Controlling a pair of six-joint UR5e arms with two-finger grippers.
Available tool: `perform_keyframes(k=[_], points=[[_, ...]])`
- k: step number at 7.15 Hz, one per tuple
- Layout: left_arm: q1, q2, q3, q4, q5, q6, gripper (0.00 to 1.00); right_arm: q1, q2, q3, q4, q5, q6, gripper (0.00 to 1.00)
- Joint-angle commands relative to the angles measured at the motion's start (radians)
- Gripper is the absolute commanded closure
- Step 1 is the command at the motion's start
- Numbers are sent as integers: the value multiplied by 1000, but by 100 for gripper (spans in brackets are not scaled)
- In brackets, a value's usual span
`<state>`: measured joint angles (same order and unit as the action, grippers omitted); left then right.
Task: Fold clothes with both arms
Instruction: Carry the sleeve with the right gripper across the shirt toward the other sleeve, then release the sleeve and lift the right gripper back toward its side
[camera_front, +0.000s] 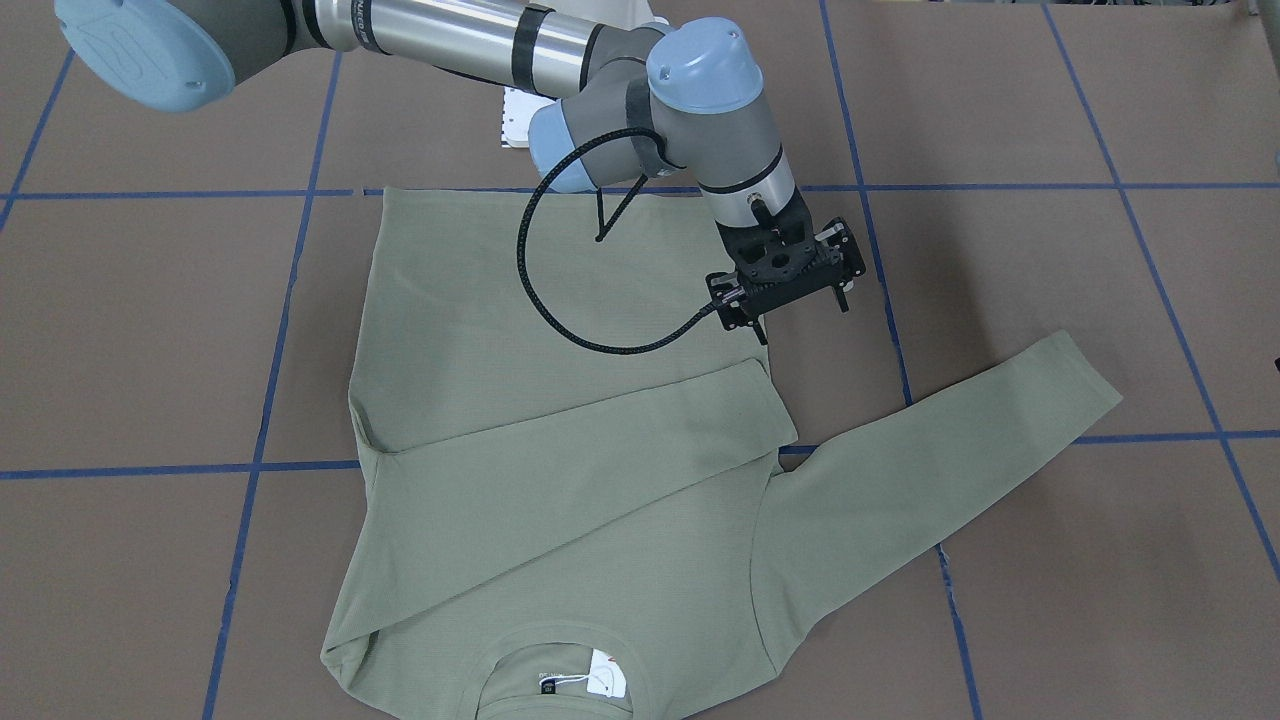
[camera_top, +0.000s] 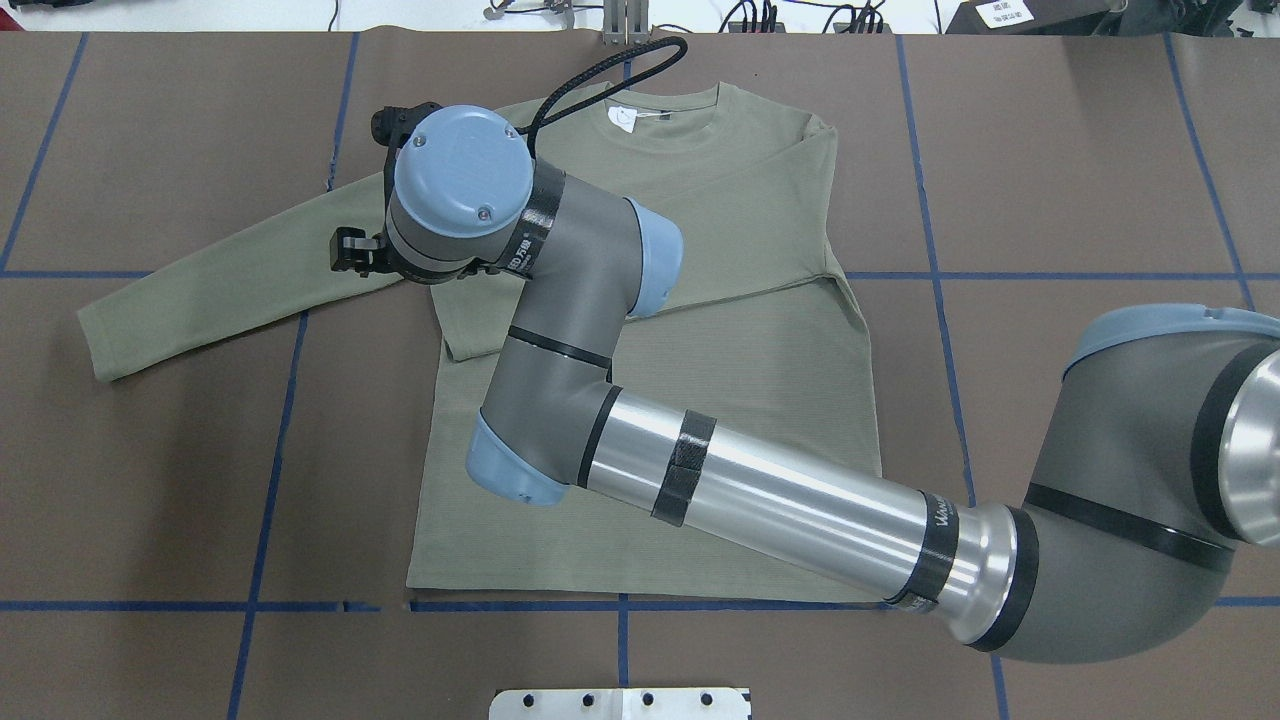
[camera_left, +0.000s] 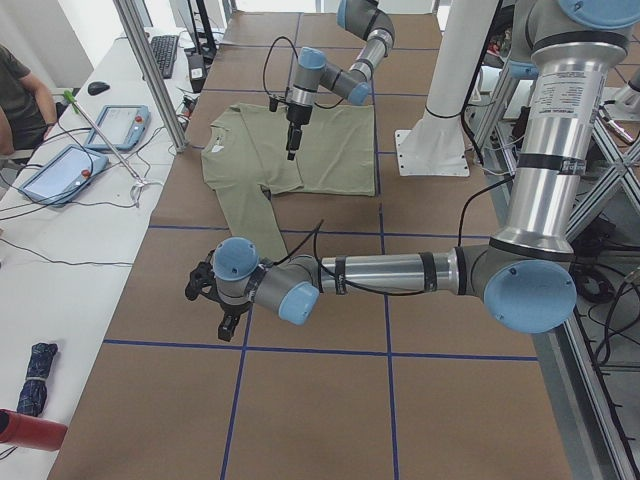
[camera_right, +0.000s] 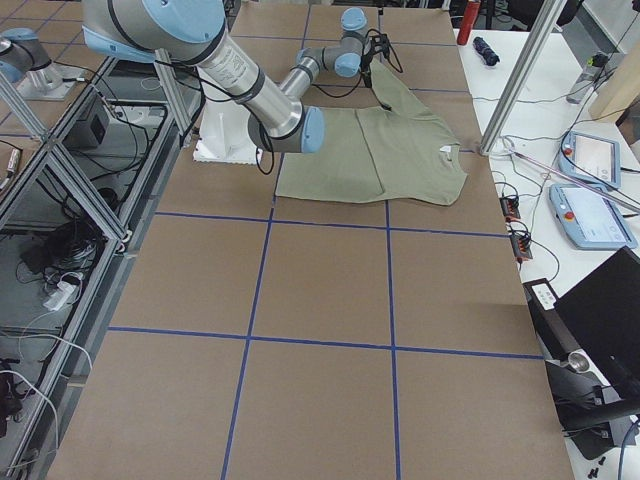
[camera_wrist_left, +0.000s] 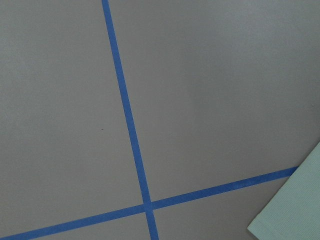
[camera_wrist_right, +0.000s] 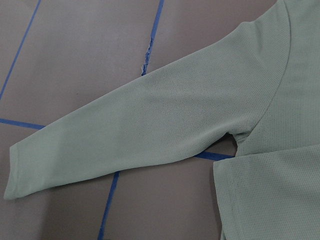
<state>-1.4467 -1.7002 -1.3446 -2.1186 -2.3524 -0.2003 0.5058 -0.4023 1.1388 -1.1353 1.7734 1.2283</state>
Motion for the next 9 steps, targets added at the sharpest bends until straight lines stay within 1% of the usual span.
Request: perform_keyframes(k=[1,2,3,4,5,6,7,8,9], points=[[65,-3,1,-114,11,-205,0,67,-51,118,-232,87,-12,0],[116,4,-2,-189,69,-331,0,120,-140,228,-300,133,-15,0],[182,22,-7,-293,140,-466,0,166,-262,369,-360,167,-54,0],[242,68,-30,-379,215,-561,0,233,-365,478,-461,231,-122,0],[312,117,-98,-397,290,-634,0,293,-447,569,-551,269,-219,0],[389,160,-158,-397,320,-768,0,328,-533,644,-611,271,-286,0],[466,184,-192,-397,379,-871,0,368,-605,695,-639,271,-365,0],[517,188,-194,-399,425,-948,0,410,-656,705,-644,302,-435,0],[540,189,-191,-397,467,-973,0,451,-703,707,-641,346,-522,0]])
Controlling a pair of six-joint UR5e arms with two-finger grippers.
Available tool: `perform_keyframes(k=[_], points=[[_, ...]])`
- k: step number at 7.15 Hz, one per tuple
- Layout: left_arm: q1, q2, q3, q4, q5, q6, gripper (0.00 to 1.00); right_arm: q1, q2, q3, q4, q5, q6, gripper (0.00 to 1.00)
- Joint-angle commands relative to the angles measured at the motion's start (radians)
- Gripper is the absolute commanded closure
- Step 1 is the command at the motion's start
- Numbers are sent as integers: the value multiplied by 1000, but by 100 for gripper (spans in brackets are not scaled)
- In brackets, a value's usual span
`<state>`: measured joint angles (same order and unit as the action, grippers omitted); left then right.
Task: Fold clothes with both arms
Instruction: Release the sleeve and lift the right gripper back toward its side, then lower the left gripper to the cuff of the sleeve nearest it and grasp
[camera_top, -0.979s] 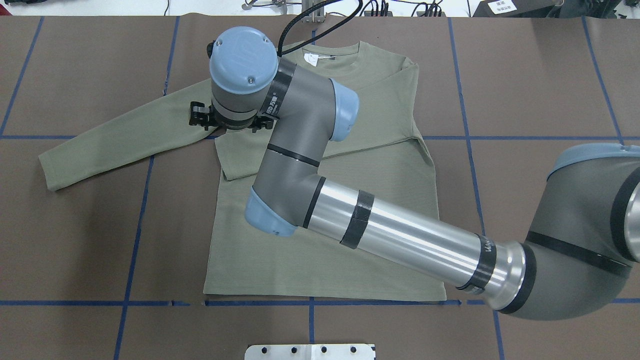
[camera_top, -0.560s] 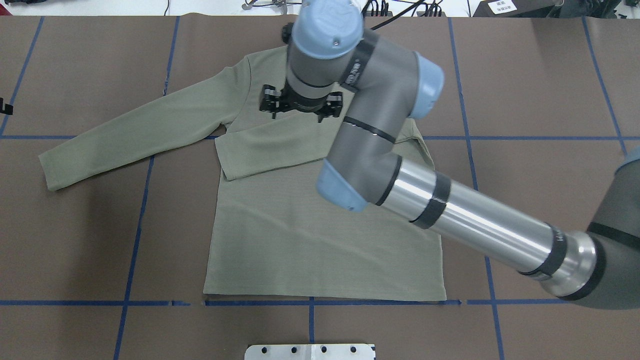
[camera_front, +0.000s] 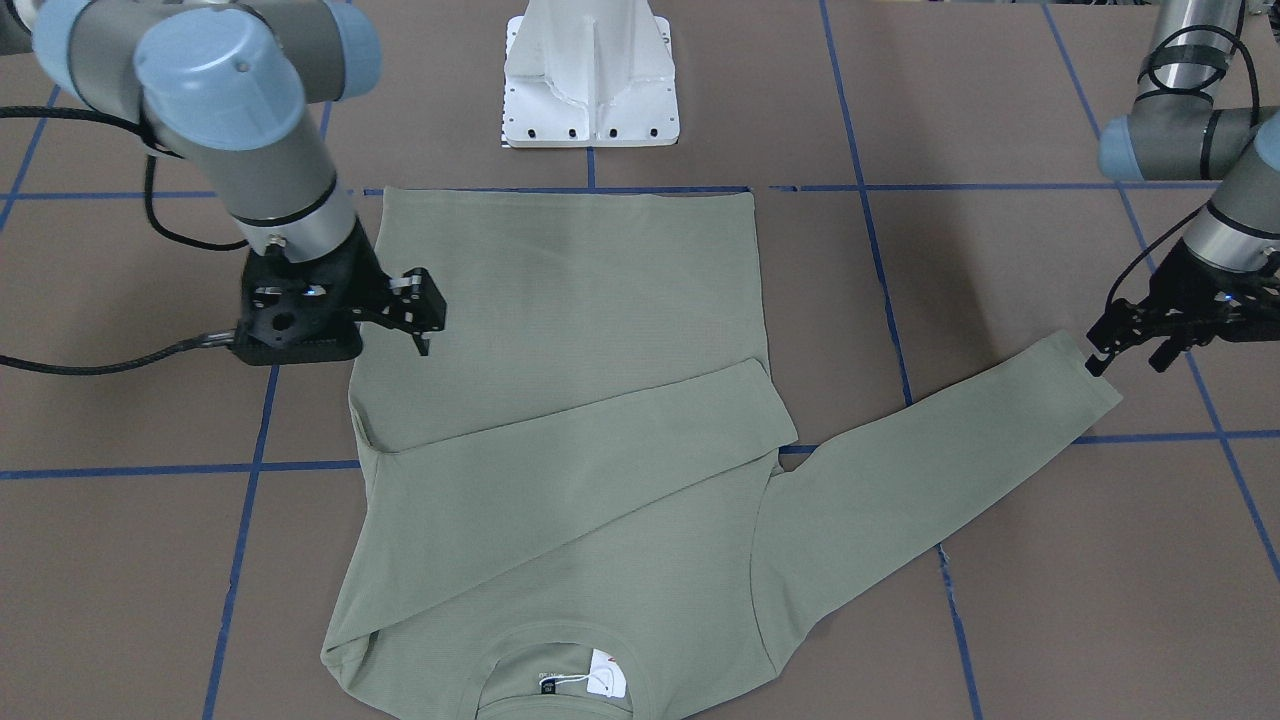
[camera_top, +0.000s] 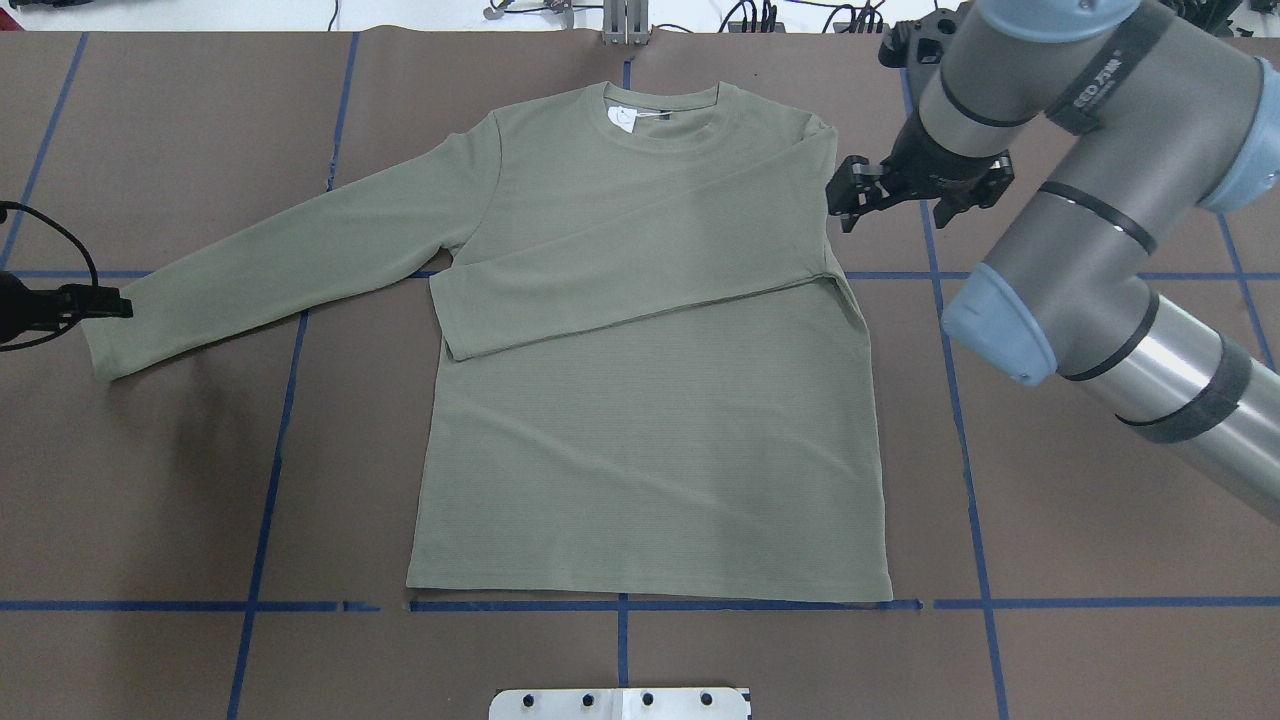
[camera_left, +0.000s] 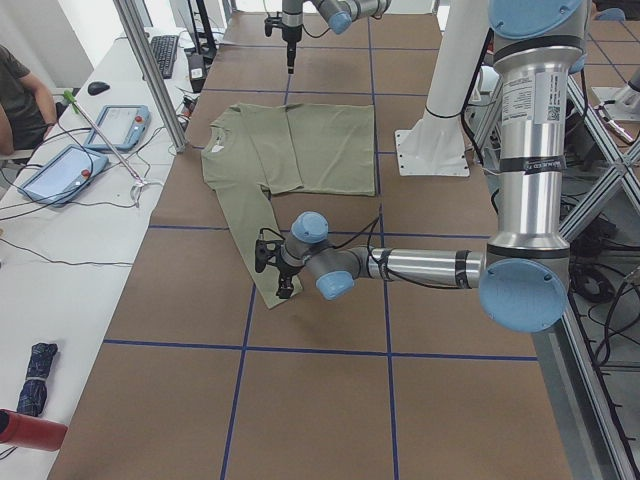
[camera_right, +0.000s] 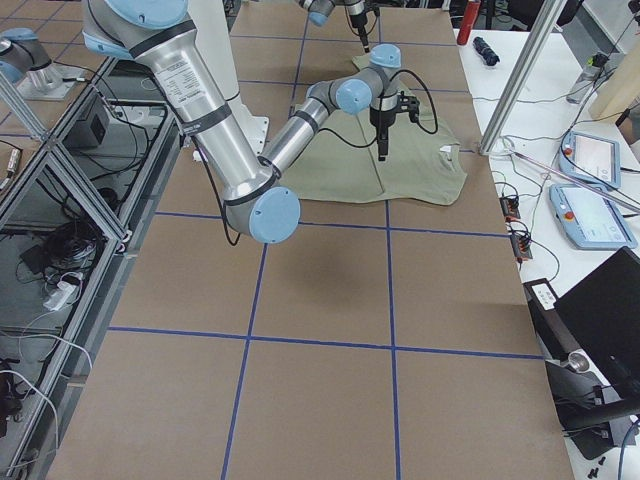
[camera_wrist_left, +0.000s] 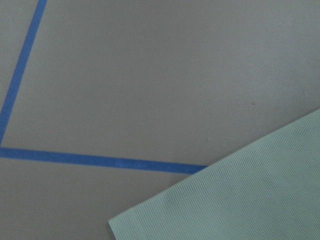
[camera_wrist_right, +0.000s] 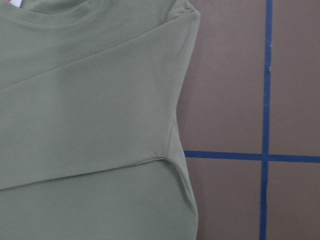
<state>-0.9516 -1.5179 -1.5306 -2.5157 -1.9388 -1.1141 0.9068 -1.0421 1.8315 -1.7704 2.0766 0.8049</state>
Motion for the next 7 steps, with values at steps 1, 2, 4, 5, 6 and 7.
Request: perform_keyframes(k=[1,2,4,5,6,7], points=[[47,7,7,0,61,-55,0,84,-112,28,-3,81,-175,0],[47,8,23,1,84,-50,0,104,-143,34,2,89,-217,0],[47,7,59,-2,84,-38,0,103,-147,34,2,89,-220,0],[47,7,66,0,84,-32,0,103,-147,35,2,89,-220,0],[47,7,69,0,84,-20,0,103,-147,35,2,89,-220,0],[47,5,70,1,84,-20,1,103,-147,35,2,89,-220,0]])
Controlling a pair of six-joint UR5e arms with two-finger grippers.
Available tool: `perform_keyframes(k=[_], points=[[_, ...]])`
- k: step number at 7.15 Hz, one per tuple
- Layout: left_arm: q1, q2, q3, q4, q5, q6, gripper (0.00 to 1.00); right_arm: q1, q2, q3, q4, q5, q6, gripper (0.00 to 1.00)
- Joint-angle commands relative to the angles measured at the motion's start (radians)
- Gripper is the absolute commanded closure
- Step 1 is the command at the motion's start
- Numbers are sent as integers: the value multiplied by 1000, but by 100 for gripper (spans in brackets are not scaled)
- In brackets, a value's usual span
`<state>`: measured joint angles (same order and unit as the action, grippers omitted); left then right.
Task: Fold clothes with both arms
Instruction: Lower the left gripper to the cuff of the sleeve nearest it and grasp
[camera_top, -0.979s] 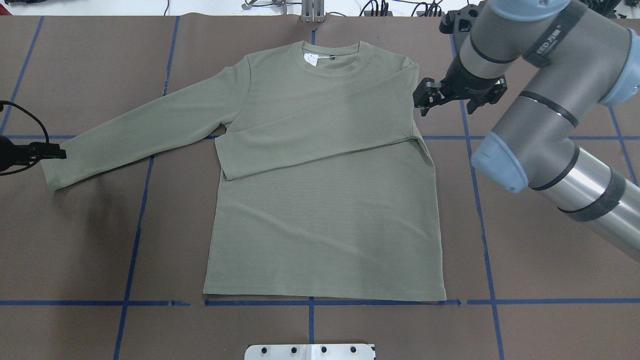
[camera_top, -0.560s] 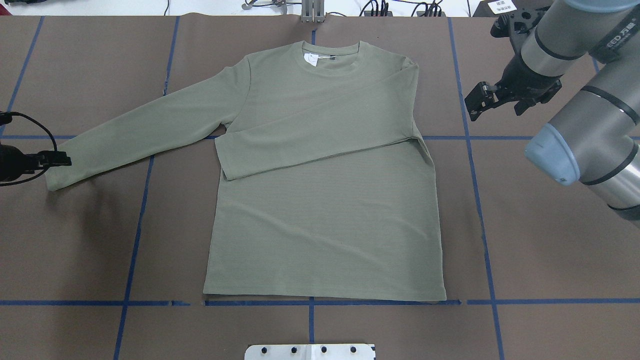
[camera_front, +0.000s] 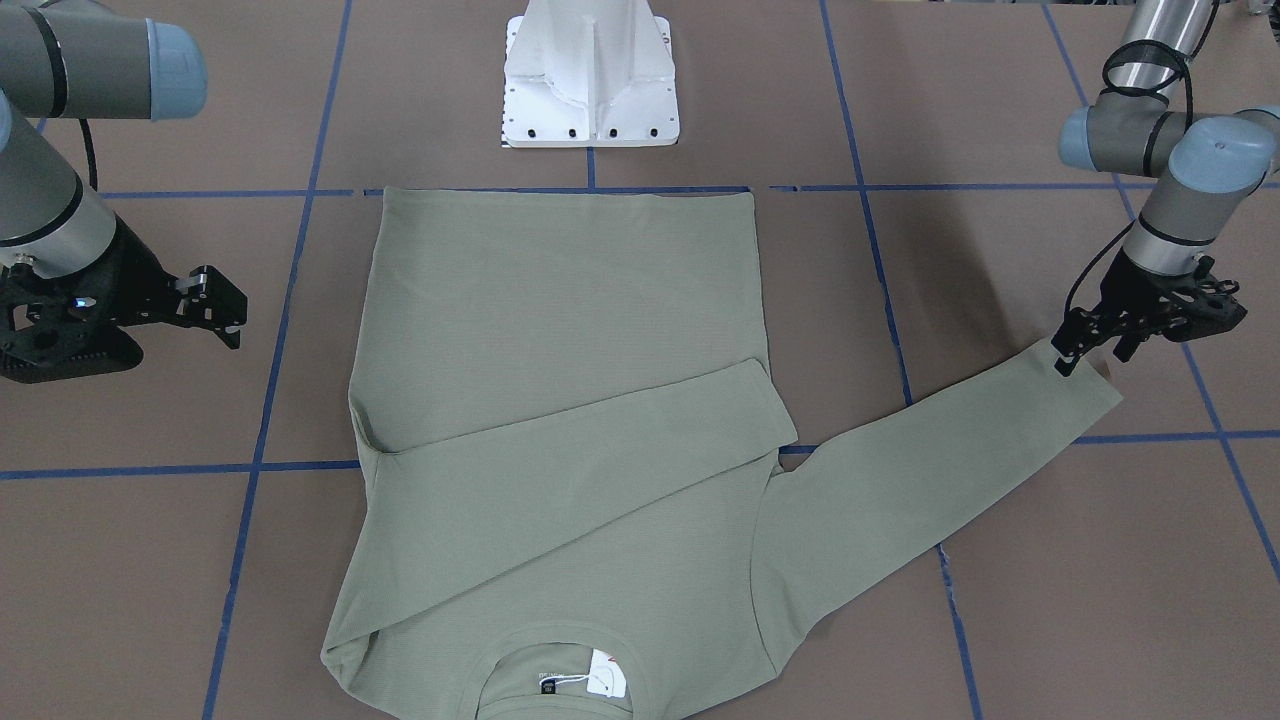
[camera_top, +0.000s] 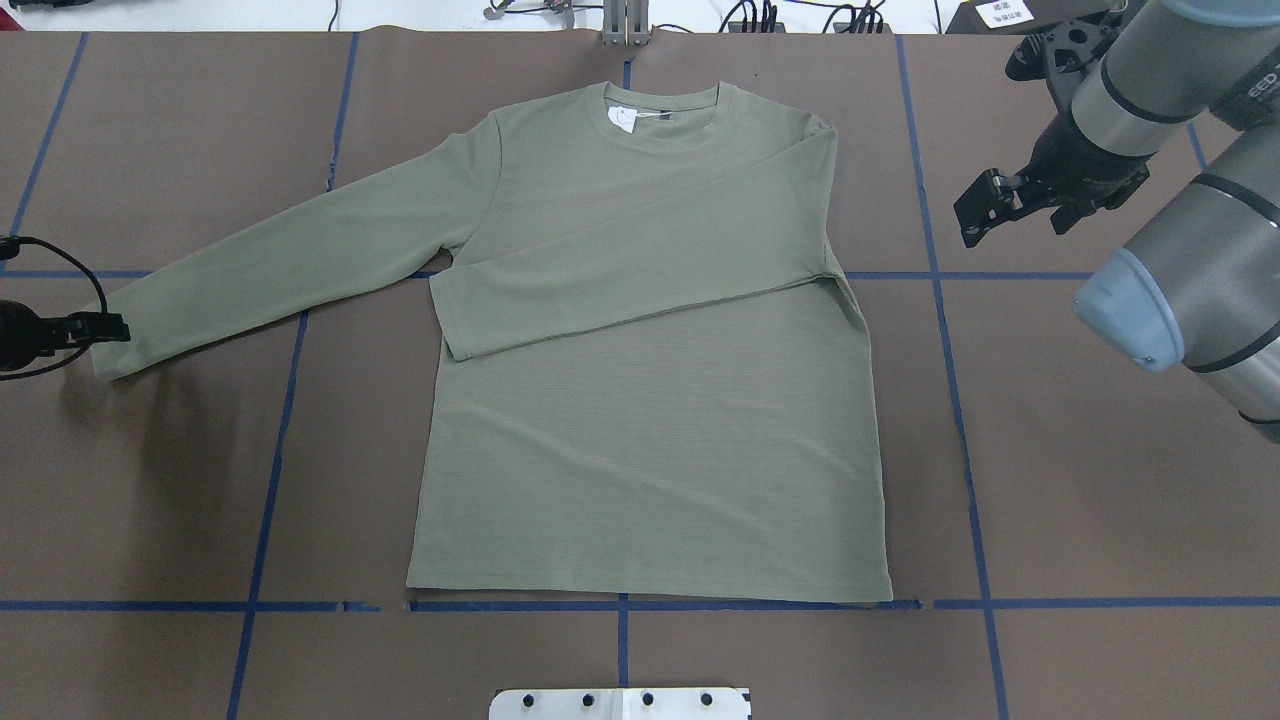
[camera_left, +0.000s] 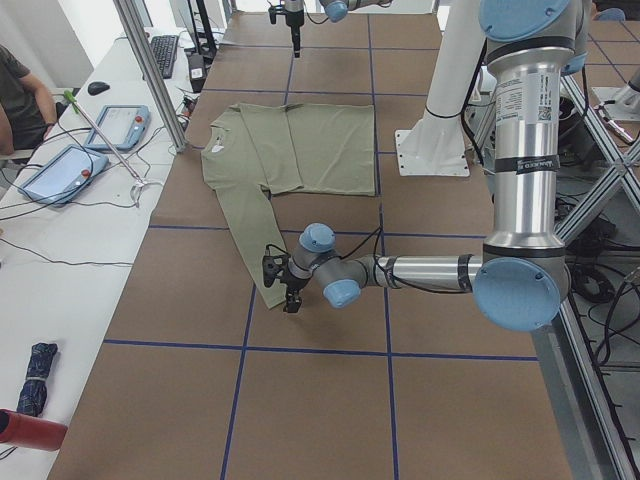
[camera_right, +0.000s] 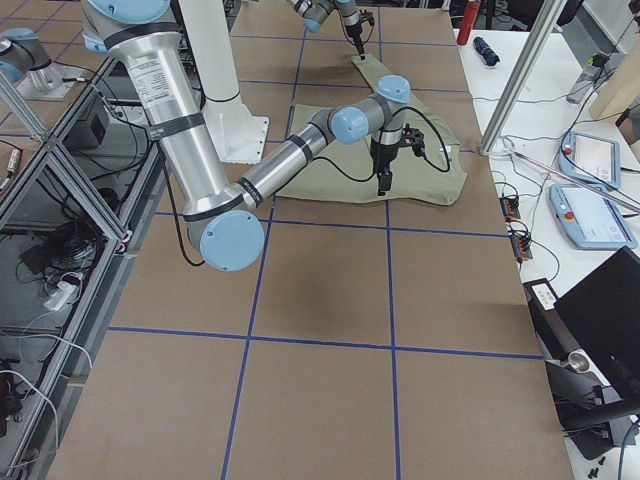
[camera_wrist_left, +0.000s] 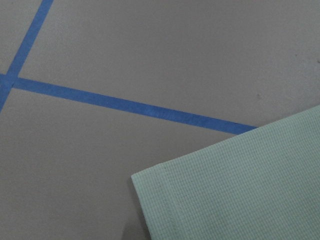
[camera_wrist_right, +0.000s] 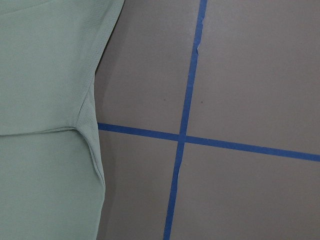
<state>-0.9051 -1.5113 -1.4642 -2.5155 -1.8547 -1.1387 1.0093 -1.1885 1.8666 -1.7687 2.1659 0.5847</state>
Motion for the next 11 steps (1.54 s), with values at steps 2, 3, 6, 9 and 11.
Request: perform_keyframes(k=[2,3,6,9,11], points=[[0,-1,2,3,-1,5,4,0,0,0,0,0,0,0],[0,-1,4,3,-1,5,14,0,0,3,0,0,1,0],[0,-3,2,3,-1,5,39,0,-3,20,-3,-1,1,0],[0,-6,1,3,-3,-6,63,2,-3,20,-3,-3,1,0],[0,-6,-2,3,-4,-9,80,3,-8,20,-2,-3,1,0]])
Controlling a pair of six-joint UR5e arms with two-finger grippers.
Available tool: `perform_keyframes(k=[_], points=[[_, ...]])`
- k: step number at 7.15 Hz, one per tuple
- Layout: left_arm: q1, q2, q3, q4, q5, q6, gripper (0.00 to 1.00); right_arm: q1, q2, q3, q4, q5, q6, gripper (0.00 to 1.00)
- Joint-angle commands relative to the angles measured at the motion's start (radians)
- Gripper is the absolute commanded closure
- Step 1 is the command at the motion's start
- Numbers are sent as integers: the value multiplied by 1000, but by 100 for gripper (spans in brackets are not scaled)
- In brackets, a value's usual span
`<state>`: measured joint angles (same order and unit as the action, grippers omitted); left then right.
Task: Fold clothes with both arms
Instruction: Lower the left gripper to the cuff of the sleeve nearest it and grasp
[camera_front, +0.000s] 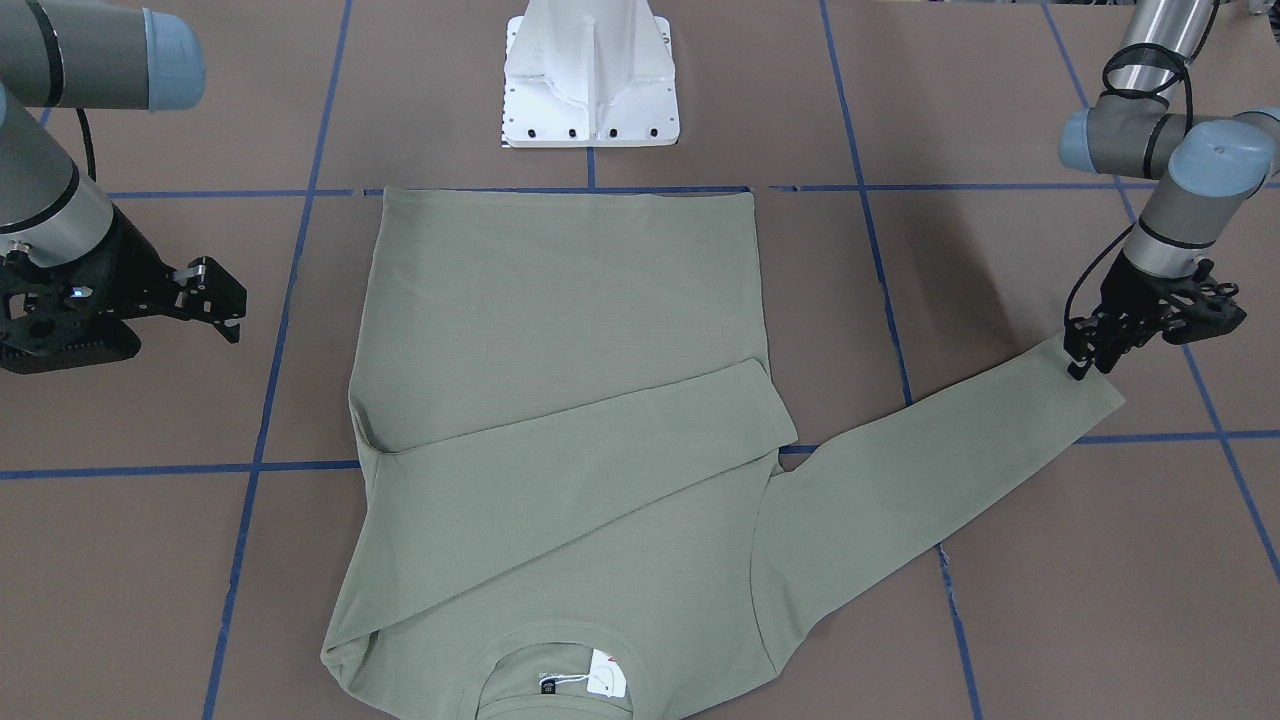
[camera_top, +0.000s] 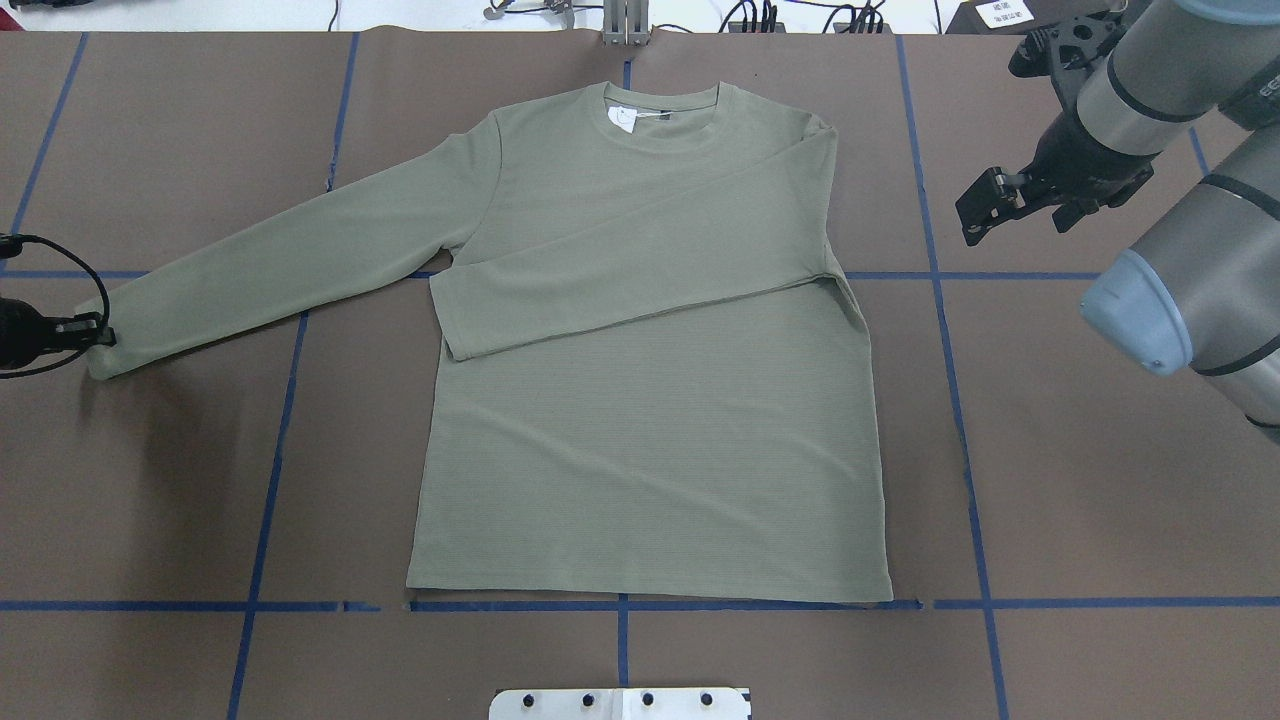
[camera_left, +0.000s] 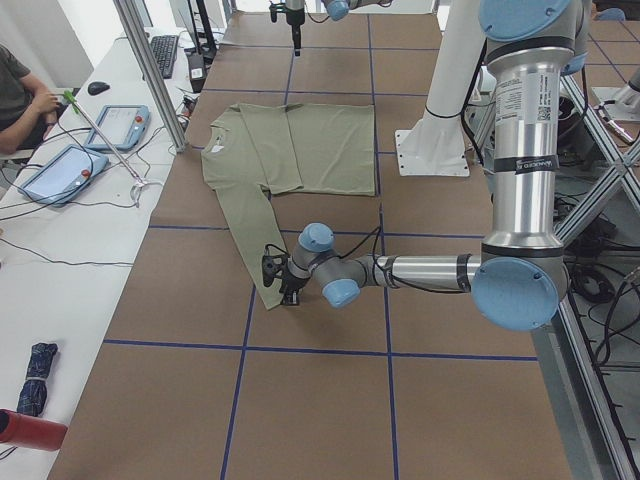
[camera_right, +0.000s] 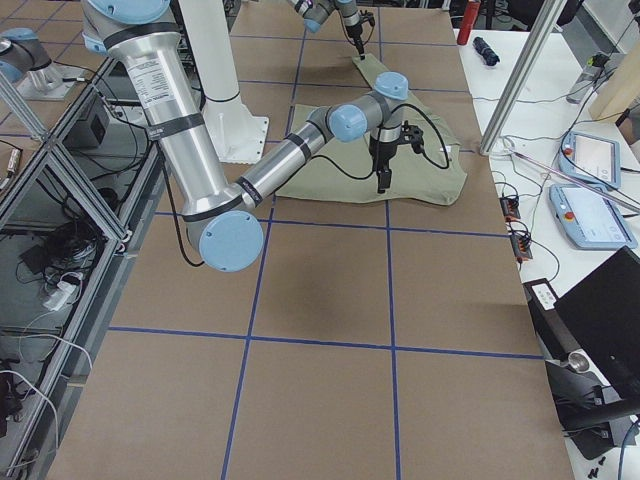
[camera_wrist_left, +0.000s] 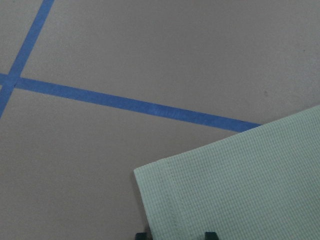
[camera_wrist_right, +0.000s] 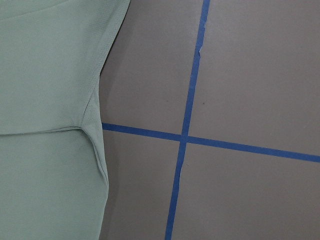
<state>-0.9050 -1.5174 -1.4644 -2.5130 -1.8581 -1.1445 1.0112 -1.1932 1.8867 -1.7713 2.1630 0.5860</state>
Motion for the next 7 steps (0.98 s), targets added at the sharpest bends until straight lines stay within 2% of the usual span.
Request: perform_keyframes(k=[1,2,5,7], points=[[0,0,-7,0,-3,-3,93,1,-5,0,1,1,-2,0],[-2,2,-14,0,-6,-3,100,3,-5,0,1,1,0,0],[-12,10,-106,29,-81,-3,100,26,-51,31,0,11,-11,0],[-14,-33,-201,151,-84,-3,100,56,-127,69,1,14,-64,0]])
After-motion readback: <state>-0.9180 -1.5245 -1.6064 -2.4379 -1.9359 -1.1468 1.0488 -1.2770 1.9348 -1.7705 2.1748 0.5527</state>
